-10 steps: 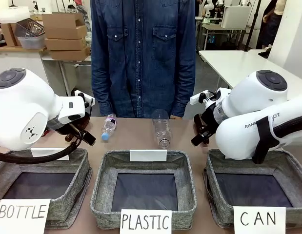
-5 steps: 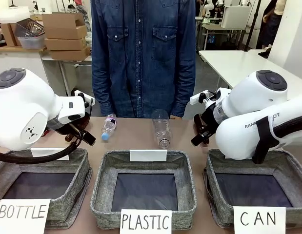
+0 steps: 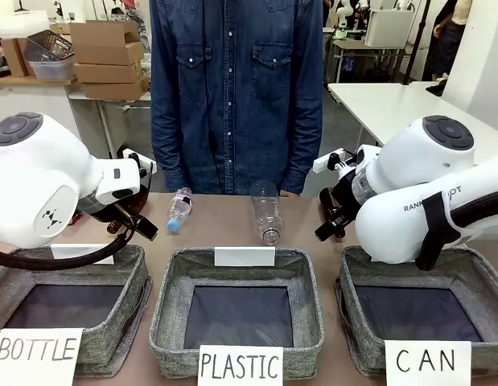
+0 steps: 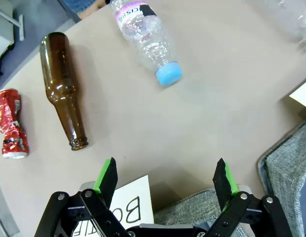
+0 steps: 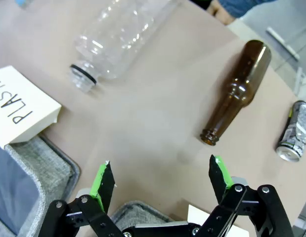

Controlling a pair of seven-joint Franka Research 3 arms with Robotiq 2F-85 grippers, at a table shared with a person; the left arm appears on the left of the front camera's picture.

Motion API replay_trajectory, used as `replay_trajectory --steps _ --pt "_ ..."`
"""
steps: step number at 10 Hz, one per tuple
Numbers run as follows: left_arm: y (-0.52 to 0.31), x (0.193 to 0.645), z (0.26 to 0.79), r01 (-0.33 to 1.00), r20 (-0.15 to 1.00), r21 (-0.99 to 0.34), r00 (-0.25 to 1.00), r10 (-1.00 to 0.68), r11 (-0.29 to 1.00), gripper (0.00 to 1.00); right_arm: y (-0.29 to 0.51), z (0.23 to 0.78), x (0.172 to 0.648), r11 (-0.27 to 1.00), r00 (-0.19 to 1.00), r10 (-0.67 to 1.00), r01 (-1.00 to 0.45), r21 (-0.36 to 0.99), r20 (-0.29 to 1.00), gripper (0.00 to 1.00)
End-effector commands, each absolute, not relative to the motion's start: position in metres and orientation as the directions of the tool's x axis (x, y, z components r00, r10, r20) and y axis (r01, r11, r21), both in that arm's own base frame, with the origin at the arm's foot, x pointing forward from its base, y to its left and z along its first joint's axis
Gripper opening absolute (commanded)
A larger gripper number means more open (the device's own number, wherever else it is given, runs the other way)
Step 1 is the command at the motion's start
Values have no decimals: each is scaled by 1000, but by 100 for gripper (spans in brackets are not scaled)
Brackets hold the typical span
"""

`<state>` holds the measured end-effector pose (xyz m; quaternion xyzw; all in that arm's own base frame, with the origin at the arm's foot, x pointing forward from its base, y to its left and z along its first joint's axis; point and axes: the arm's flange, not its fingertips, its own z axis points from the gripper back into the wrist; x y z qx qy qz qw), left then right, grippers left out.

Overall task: Sort the can waste into the basket.
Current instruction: Pick up the can waste from the table and place it in the right Fabric basket.

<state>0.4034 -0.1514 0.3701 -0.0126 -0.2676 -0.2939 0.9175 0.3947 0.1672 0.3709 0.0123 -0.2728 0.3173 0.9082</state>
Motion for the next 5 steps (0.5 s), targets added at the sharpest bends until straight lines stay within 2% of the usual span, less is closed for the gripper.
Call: replay_trajectory --steps 1,3,4,5 --pt "-151 403 370 546 498 134 684 -533 827 100 167 371 395 799 650 569 -583 -150 504 100" --pt "-150 396 389 560 458 178 681 -572 809 100 161 389 390 796 641 577 -582 -170 507 100" --pt "-137 378 436 566 442 200 676 -590 799 100 144 434 372 805 652 563 -572 -157 508 100" --pt "-121 348 480 556 434 208 685 -586 805 100 127 477 344 827 645 514 -546 -129 565 100"
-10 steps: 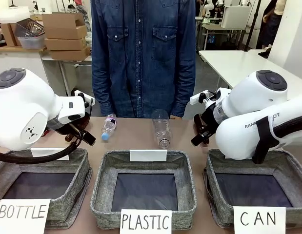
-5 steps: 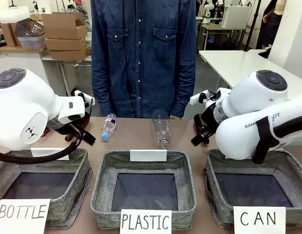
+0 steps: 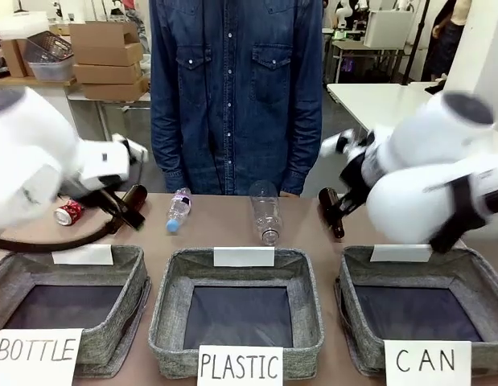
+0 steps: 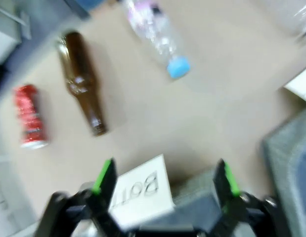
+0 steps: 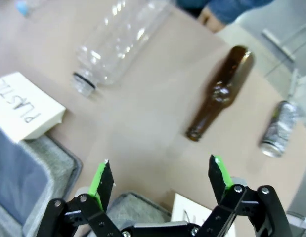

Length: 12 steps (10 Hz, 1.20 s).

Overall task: Sort the can waste into the basket.
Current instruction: Pick up the can waste from the table and place it in the right Fabric basket.

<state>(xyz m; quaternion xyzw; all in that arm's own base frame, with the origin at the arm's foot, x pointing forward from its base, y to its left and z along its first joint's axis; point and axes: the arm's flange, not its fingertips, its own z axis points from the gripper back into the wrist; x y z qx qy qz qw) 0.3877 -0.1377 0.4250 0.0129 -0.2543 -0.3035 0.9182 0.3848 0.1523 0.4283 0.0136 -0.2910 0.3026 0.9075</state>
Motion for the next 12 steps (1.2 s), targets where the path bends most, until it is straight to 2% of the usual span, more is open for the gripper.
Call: replay_trajectory --steps 1,3,4,5,6,7,8,9,10,11,12 --pt "-113 313 516 536 504 192 665 -551 822 100 114 508 313 855 652 473 -502 -129 592 100" --pt "-121 270 529 540 624 229 557 -548 810 100 110 520 266 840 564 499 -501 -208 657 100" --pt "-124 334 519 534 507 203 660 -555 821 100 127 519 341 837 618 501 -523 -159 606 100" --pt "-124 334 519 534 507 203 660 -555 821 100 127 519 341 837 618 501 -523 -159 606 100" --pt "-121 297 561 532 566 228 609 -556 816 100 117 559 306 836 577 499 -518 -183 646 100" --pt "-125 298 564 742 553 55 535 -639 668 100 111 554 309 884 658 422 -450 -124 624 100" --pt "-106 296 579 811 581 -158 537 -611 563 100 84 558 305 909 712 300 -414 35 634 100" --pt "-78 296 588 808 579 -371 587 -567 458 100 56 565 298 884 778 133 -373 281 614 100" --pt "-48 297 589 759 605 -571 646 -466 312 100 22 568 291 684 851 61 -416 600 521 100" --pt "-20 301 584 690 609 -675 721 -332 260 100 -5 563 293 612 910 -98 -264 746 403 100" --pt "-1 308 571 642 607 -749 764 -217 165 100 -30 555 294 512 921 -202 -191 837 334 100"
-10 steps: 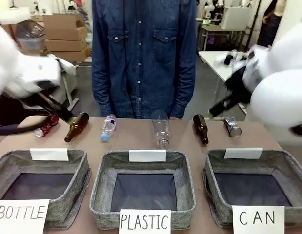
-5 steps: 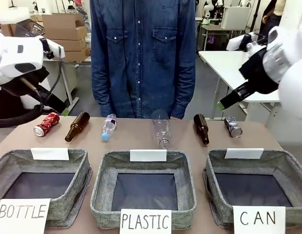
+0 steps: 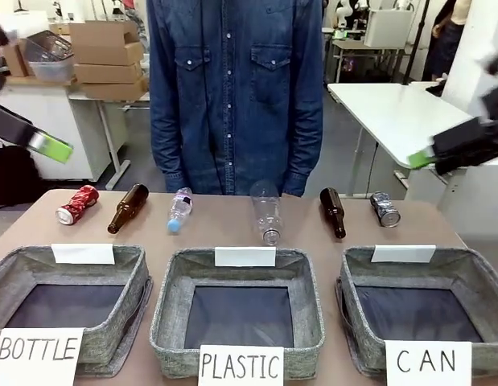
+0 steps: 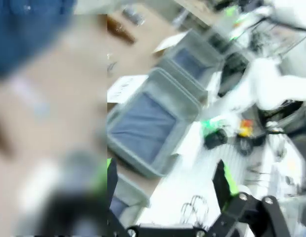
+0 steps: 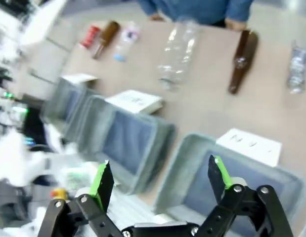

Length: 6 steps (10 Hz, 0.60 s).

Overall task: Sort the can waste into the basket.
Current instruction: Pick up the can waste from the table and place it in the right Fabric basket.

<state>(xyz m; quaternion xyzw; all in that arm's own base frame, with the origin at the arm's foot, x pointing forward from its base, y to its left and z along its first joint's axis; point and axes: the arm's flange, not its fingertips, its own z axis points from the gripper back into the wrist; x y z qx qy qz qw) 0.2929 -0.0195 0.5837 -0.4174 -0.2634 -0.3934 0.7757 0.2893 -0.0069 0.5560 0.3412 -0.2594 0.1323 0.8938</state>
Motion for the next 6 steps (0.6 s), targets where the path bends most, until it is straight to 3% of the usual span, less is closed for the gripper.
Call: replay_trajectory --steps 1,4,5,6 --pt "13 316 558 611 598 -786 790 -136 92 100 -45 550 292 445 920 -246 -172 879 304 100" --pt "65 318 532 572 570 -820 813 114 19 100 -71 542 280 430 886 -358 -125 894 295 100" --pt "80 317 525 549 549 -834 820 163 48 100 -71 540 278 497 855 -420 -64 865 304 100" --pt "76 323 524 355 442 -855 880 173 378 100 -56 539 274 747 763 -442 22 664 472 100"
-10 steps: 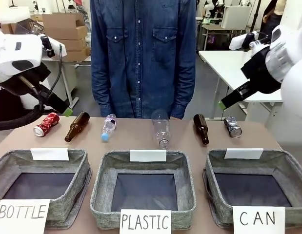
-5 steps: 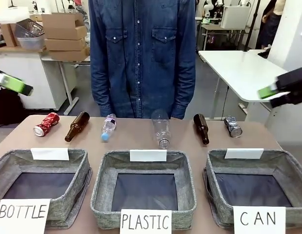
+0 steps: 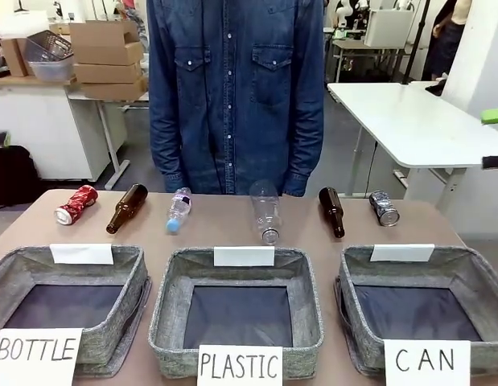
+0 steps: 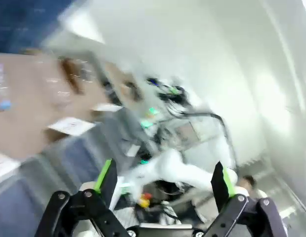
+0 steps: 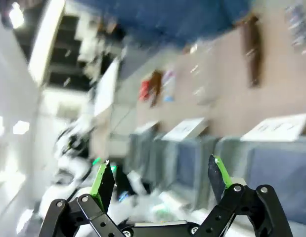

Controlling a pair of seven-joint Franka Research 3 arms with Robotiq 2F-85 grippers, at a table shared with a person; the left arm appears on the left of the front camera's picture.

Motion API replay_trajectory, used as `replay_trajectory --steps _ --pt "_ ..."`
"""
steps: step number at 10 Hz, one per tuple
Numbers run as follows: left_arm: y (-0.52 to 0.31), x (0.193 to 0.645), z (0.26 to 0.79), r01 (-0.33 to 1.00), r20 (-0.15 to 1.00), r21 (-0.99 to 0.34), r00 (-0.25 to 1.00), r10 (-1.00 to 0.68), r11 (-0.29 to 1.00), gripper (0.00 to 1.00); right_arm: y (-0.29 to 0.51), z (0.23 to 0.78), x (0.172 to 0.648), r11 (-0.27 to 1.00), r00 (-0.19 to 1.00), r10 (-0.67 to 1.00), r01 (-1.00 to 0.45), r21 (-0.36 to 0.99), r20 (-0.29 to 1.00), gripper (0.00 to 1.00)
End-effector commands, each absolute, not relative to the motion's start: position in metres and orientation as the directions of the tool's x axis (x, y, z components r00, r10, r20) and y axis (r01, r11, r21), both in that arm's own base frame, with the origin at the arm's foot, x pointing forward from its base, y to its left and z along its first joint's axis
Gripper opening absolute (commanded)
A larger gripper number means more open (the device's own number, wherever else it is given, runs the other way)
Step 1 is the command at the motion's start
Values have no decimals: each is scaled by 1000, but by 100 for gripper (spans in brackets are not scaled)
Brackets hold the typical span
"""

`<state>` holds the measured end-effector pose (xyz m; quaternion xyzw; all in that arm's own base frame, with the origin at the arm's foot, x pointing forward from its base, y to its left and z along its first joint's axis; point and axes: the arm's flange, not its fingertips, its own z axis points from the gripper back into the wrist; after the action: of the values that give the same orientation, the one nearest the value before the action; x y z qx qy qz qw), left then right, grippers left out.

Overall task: Sort the can waste into the basket.
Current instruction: Pick up the can waste from the table and place it in the right Fabric basket.

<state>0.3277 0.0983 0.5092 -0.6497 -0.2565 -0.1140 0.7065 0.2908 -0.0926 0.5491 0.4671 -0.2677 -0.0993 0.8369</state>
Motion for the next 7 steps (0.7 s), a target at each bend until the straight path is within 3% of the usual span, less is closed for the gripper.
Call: replay_trajectory --steps 1,4,5,6,7 --pt "86 319 524 561 557 -828 821 127 -3 100 -90 543 286 431 885 -364 -117 895 291 100" --pt "86 319 524 561 557 -828 821 127 -3 100 -90 543 286 431 885 -364 -117 895 291 100" --pt "86 319 524 561 557 -828 821 127 -3 100 -83 547 286 485 873 -387 -81 871 296 100" --pt "86 319 524 561 557 -828 821 127 -3 100 -69 543 299 712 826 -427 55 700 369 100" --pt "86 319 524 561 557 -828 821 127 -3 100 -54 533 318 897 806 -353 148 415 476 100"
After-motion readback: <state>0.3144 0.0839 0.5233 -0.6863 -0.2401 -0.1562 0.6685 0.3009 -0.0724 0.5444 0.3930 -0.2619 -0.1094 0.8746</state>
